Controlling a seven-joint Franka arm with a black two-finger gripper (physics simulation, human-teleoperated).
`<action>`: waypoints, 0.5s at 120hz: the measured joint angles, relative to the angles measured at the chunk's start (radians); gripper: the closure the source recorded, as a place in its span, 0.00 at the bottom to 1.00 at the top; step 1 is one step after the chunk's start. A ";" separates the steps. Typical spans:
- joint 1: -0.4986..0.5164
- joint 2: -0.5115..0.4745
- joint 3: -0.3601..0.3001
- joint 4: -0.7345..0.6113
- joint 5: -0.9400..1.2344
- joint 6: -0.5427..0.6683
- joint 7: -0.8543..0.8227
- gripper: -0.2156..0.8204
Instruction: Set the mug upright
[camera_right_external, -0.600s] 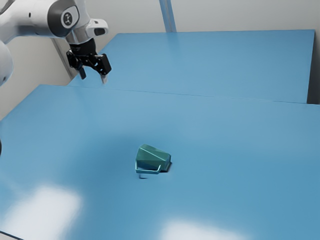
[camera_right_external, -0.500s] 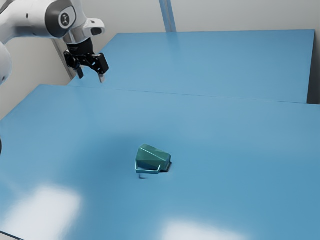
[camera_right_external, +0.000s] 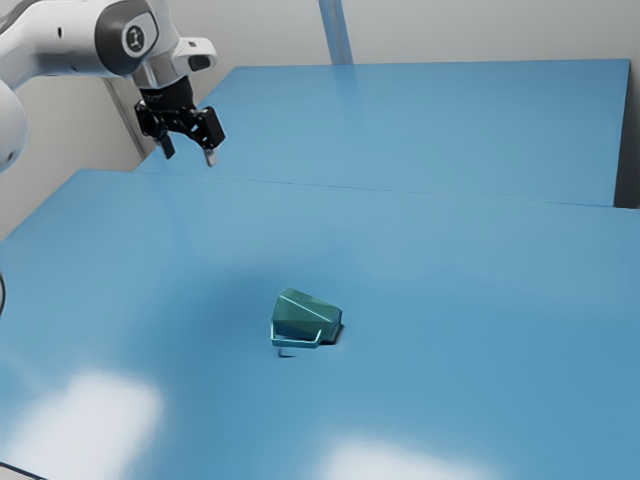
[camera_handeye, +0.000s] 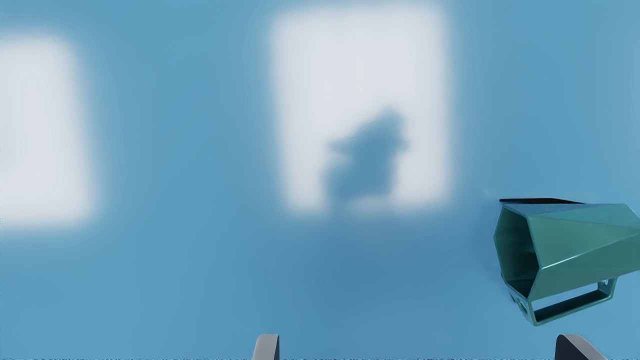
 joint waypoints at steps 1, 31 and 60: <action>0.000 -0.001 0.000 0.000 0.000 -0.001 0.000 0.21; -0.001 -0.117 0.014 -0.222 0.003 0.129 0.000 0.21; 0.056 -0.164 0.026 -0.468 -0.127 0.443 0.010 0.21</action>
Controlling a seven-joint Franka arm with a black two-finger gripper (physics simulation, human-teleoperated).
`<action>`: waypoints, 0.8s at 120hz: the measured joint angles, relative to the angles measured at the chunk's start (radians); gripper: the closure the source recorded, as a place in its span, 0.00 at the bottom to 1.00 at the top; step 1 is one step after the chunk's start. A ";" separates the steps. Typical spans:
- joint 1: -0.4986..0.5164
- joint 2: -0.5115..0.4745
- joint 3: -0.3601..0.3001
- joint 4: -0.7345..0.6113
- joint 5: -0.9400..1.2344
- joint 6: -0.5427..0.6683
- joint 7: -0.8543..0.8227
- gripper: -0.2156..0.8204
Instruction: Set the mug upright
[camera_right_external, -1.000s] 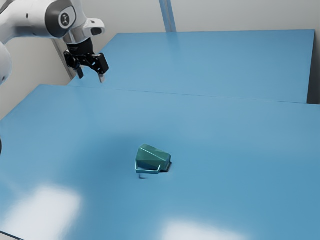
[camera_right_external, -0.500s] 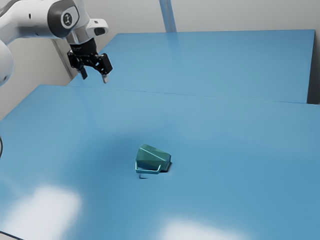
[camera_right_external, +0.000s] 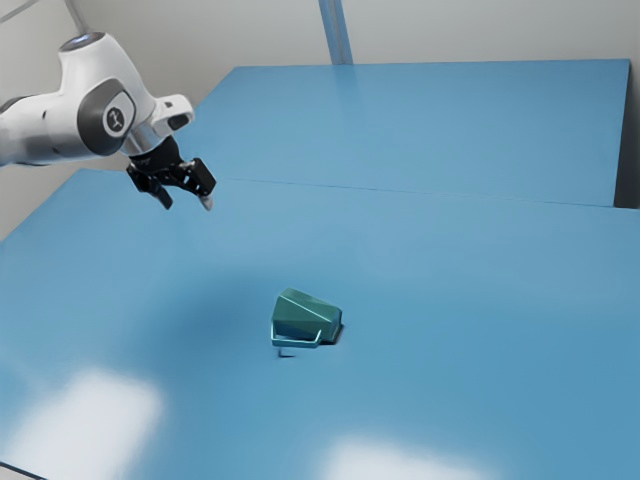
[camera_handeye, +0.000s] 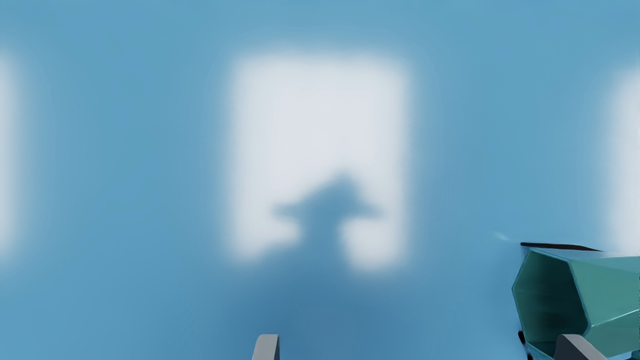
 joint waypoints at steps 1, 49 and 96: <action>0.002 -0.001 0.000 -0.004 -0.007 0.008 0.001 0.21; -0.060 -0.083 -0.020 -0.310 -0.685 0.326 0.242 0.21; -0.048 -0.025 -0.069 -0.449 -0.878 0.378 0.702 0.21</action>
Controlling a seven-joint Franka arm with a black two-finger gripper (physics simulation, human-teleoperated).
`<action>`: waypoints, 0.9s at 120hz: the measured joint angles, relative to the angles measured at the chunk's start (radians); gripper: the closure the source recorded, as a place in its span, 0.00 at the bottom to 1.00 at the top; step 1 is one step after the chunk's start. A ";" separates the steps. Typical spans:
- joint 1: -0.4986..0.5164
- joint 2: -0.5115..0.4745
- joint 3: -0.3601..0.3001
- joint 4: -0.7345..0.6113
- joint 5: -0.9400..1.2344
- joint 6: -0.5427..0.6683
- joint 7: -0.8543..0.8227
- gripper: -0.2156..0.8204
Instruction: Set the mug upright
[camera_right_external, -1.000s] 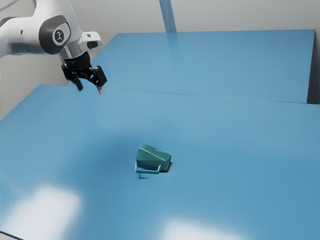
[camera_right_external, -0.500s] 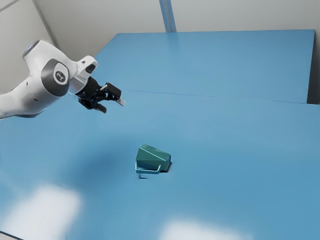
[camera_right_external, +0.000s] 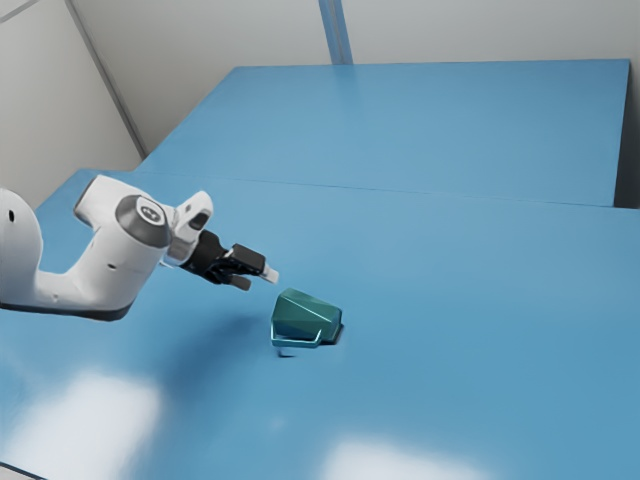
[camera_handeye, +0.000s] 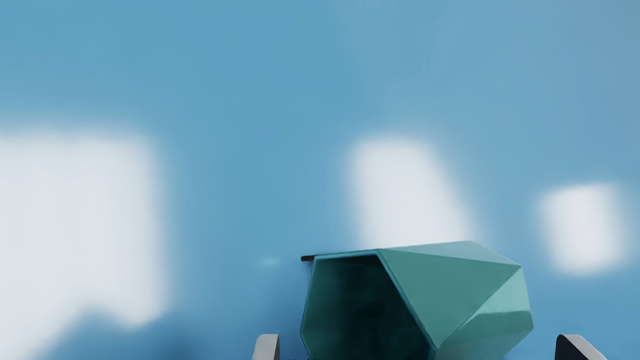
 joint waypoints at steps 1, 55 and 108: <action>0.000 0.002 -0.001 0.000 -0.001 0.001 0.007 0.21; -0.058 0.072 -0.043 0.000 -0.178 0.076 0.286 0.21; -0.064 -0.001 -0.080 -0.102 -0.227 0.112 0.415 0.34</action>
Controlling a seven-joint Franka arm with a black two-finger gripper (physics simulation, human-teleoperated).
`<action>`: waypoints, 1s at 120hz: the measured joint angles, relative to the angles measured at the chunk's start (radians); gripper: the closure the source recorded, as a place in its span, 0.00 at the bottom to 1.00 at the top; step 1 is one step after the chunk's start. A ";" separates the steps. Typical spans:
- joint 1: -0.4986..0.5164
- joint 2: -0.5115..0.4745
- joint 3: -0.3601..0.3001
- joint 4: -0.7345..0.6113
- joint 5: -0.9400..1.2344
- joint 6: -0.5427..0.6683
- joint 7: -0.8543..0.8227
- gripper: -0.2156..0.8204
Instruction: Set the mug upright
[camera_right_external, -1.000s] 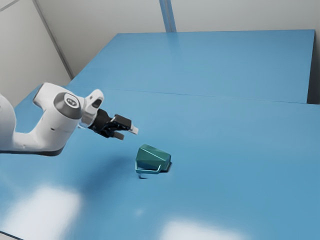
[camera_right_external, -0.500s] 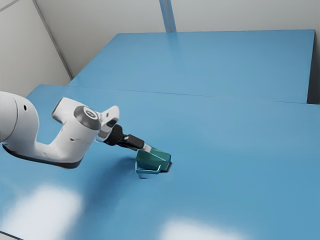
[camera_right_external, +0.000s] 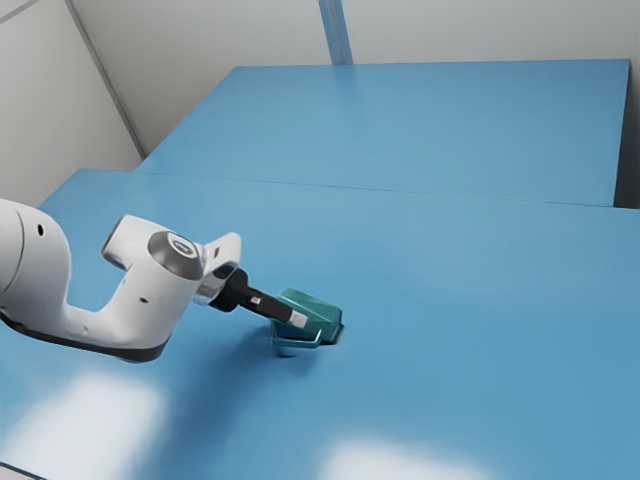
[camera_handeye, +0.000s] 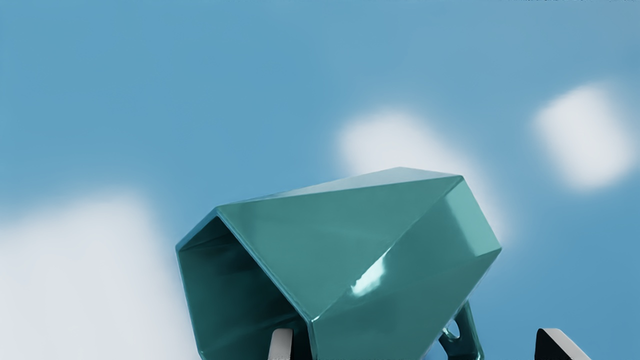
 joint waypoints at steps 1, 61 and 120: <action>0.001 -0.001 -0.001 0.000 0.000 0.001 0.002 0.34; -0.031 0.005 -0.042 0.053 -0.069 0.032 0.067 0.51; -0.055 0.015 -0.061 0.094 -0.110 0.062 0.085 0.93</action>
